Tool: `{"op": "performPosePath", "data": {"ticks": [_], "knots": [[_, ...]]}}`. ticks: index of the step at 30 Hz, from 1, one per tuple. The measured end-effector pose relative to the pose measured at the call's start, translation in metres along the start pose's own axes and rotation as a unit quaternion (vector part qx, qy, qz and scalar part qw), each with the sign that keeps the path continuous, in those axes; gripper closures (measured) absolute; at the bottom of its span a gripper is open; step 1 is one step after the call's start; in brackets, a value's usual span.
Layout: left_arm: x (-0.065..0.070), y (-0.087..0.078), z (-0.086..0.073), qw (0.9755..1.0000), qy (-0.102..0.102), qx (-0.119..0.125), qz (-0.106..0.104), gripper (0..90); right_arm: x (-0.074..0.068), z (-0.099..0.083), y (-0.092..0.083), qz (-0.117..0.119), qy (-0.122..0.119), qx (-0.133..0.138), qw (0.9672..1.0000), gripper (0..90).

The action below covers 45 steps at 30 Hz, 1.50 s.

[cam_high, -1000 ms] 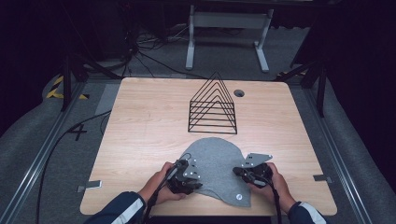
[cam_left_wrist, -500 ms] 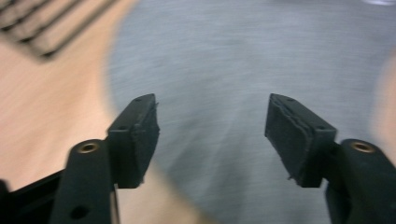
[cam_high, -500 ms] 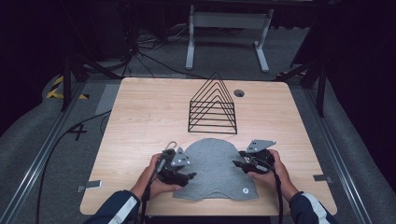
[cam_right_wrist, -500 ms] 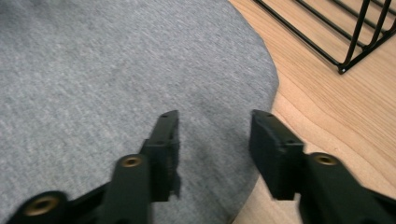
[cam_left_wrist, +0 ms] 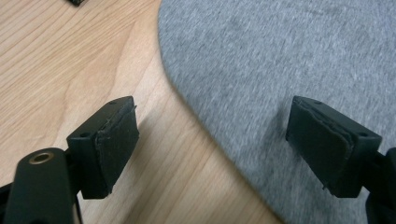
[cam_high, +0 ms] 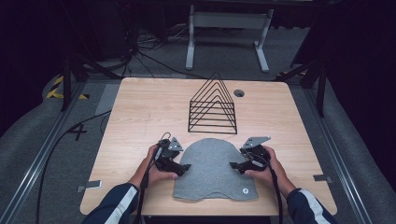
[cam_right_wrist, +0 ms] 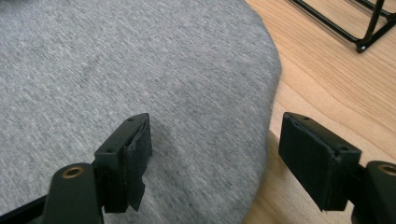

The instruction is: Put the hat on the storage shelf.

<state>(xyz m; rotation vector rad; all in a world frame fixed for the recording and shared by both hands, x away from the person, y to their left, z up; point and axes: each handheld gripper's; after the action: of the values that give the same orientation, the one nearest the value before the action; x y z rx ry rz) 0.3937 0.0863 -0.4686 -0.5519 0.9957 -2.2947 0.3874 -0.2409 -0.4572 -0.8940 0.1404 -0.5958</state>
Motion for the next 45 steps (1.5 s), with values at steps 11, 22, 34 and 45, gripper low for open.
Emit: {"op": "performPosePath", "data": {"ticks": [11, 22, 34, 45], "knots": [[0.001, -0.004, 0.002, 0.9997, 0.010, 0.006, -0.023, 57.7, -0.014, 0.004, -0.004, 0.025, -0.008, 0.007, 0.9996, 71.1], [0.003, -0.005, 0.006, 0.9986, 0.024, 0.001, -0.047, 84.7, -0.014, 0.001, -0.007, 0.041, -0.011, 0.028, 0.9987, 83.9], [0.010, -0.025, 0.022, 0.9969, 0.059, 0.033, -0.039, 85.4, -0.012, 0.009, -0.027, 0.030, -0.036, 0.058, 0.9972, 84.2], [0.020, -0.046, 0.040, 0.9922, 0.086, 0.079, -0.044, 85.6, -0.012, 0.029, -0.061, 0.009, -0.059, 0.103, 0.9929, 84.3]]}}
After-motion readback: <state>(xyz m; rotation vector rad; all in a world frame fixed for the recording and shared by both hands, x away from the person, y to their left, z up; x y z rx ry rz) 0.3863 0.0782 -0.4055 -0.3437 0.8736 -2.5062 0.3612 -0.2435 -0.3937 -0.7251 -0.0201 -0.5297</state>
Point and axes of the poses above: each handheld gripper's, and its own axes: y roughly forward along the jaws, z roughly out of its top, x roughly to its right, and after that the axes turned 10 degrees about -y, right-handed
